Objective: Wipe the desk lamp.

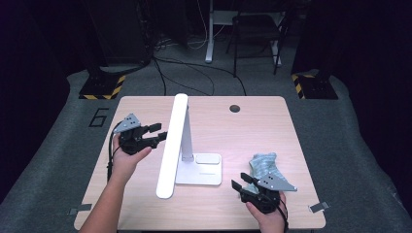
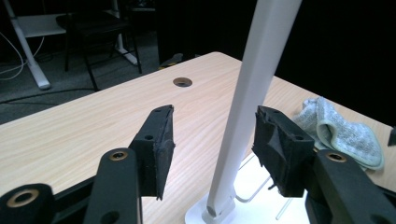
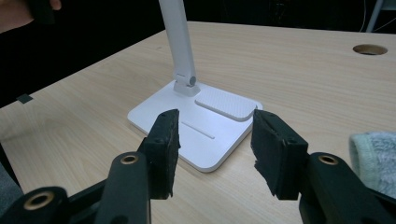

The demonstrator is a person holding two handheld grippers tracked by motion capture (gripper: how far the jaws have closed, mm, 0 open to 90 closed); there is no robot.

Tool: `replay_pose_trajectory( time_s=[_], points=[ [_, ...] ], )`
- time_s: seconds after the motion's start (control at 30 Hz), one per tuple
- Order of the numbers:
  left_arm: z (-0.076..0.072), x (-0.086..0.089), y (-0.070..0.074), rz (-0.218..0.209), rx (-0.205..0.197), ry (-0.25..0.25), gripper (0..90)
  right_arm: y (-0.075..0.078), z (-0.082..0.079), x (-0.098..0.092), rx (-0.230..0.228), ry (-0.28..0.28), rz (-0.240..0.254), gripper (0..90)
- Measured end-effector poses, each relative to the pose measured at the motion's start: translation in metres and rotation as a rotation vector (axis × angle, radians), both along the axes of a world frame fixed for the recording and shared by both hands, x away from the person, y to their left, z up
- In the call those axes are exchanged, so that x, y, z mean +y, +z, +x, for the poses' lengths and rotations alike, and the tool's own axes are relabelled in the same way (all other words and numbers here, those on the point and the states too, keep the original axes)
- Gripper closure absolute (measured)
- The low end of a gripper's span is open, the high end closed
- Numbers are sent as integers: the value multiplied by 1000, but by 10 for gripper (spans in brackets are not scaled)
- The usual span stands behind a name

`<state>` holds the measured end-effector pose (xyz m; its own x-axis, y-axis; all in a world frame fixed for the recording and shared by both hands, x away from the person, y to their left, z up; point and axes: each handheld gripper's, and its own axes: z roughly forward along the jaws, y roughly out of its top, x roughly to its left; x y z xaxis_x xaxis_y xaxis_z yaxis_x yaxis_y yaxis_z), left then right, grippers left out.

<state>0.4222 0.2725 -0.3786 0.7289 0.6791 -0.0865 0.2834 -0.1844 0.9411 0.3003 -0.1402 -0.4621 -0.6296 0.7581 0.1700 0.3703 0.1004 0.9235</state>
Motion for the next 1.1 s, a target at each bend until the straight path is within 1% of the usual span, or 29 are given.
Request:
replay_pose_trajectory(
  time_s=[0.03, 0.07, 0.13, 0.17, 0.23, 0.27, 0.37, 0.4, 0.43, 0.47, 0.5, 0.53, 0.6, 0.63, 0.67, 0.7, 0.73, 0.83, 0.9, 1.0, 1.03, 1.07, 1.1],
  points=[
    [0, 0, 0, 0, 0, 0, 469, 2, 0, -1, -10, 1, 2, 517],
    [-4, 2, 3, 23, 2, 3, 467, 4, 0, -2, -15, 2, -2, 514],
    [-7, 3, 5, 29, 6, 6, 457, 6, 0, -3, -14, -1, 0, 512],
    [-12, 7, 7, 50, 4, 11, 456, 12, -1, -5, -33, -7, -1, 501],
    [-17, 10, 8, 54, 4, 24, 444, 17, -3, -6, -45, -12, -7, 484],
    [-19, 12, 8, 55, 10, 27, 443, 19, -3, -8, -49, -16, -9, 479],
    [-27, 17, 10, 55, 24, 42, 421, 24, -6, -9, -35, -9, -5, 474],
    [-31, 19, 9, 59, 15, 52, 413, 25, -5, -10, -49, -7, -8, 470],
    [-34, 20, 9, 65, 14, 52, 410, 27, -7, -10, -44, -9, -8, 467],
    [-37, 21, 9, 67, 12, 53, 406, 28, -6, -10, -54, -3, -21, 460],
    [-40, 22, 8, 68, 8, 59, 399, 29, -7, -10, -54, -7, -22, 451],
    [-44, 24, 7, 67, 5, 58, 390, 30, -6, -10, -64, -4, -25, 446],
    [-51, 26, 5, 71, 3, 62, 379, 30, -6, -10, -65, -7, -41, 436],
    [-54, 27, 3, 69, 2, 66, 371, 30, -6, -10, -66, -11, -47, 431],
    [-54, 27, 3, 69, 2, 66, 360, 30, -6, -10, -71, -14, -55, 428],
    [-60, 27, 0, 65, 2, 64, 349, 29, -6, -10, -68, -14, -55, 423],
    [-63, 26, -3, 67, 5, 59, 347, 28, -5, -11, -68, -22, -73, 420],
    [-72, 23, -10, 88, 4, 49, 347, 22, -3, -13, -48, -19, -80, 410],
    [-76, 20, -15, 89, 1, 49, 347, 19, -3, -14, -22, -13, -87, 404],
    [-83, 18, -23, 100, -8, 49, 348, 11, -1, -14, -10, -12, -93, 400],
    [-83, 18, -23, 100, -8, 49, 349, 8, 0, -14, -13, -12, -103, 399],
    [-89, 16, -32, 96, -18, 58, 349, 6, 0, -14, -6, -12, -106, 398],
    [-91, 17, -34, 97, -19, 56, 350, 3, 0, -14, -3, -14, -107, 397]
  ],
)
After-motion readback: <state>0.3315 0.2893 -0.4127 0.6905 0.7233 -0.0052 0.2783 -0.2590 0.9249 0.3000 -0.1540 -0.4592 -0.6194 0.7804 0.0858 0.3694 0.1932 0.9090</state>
